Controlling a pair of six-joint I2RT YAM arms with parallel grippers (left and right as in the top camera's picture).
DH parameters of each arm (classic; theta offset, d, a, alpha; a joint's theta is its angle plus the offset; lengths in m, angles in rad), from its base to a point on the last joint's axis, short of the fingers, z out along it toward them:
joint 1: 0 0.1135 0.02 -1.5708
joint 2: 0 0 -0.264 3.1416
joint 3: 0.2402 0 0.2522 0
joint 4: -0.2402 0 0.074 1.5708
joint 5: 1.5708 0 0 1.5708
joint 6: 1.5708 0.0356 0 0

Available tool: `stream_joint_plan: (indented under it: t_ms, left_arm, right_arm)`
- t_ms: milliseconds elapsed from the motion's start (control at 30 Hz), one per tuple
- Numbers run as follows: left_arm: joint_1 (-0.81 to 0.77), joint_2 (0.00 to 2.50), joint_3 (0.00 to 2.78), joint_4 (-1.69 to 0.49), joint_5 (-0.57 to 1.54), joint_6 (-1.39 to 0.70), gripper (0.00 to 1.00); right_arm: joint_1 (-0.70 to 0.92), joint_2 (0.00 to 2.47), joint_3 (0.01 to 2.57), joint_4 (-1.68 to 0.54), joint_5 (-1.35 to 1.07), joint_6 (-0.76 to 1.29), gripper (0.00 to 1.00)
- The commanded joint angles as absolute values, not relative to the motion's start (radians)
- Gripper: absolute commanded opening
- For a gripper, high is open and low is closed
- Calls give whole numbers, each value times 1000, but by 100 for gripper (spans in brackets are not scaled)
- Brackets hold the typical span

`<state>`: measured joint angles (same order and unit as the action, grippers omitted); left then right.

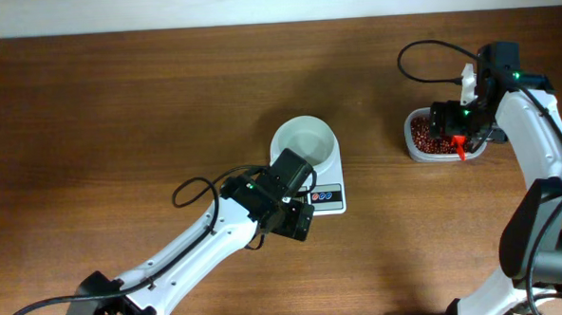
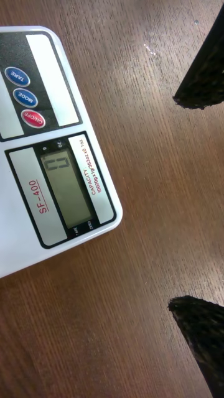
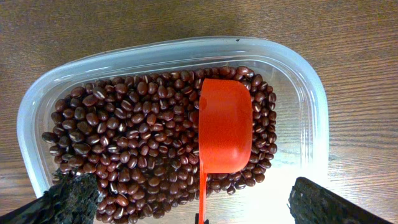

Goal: Scoop item into bowl and weigh 50g on scale

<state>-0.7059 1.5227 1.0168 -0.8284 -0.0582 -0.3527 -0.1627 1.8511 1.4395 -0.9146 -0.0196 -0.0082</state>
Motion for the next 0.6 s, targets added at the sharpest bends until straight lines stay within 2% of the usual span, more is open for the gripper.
stream_joint_plan:
  t_ms: [0, 367, 500, 567]
  left_arm:
    - [-709, 1513, 1008, -826, -68, -351, 99]
    - [-709, 1513, 1008, -826, -68, -351, 99]
    - [-709, 1513, 1008, -826, -68, -351, 99]
    - [-709, 1513, 1008, -826, -68, -351, 99]
  right_arm:
    - [-158, 1854, 1441, -915, -15, -10, 99]
    - [-158, 1854, 1441, -911, -16, -10, 99]
    - [-157, 1854, 1441, -765, -19, -10, 99]
    - [-157, 1854, 1441, -760, -22, -10, 99]
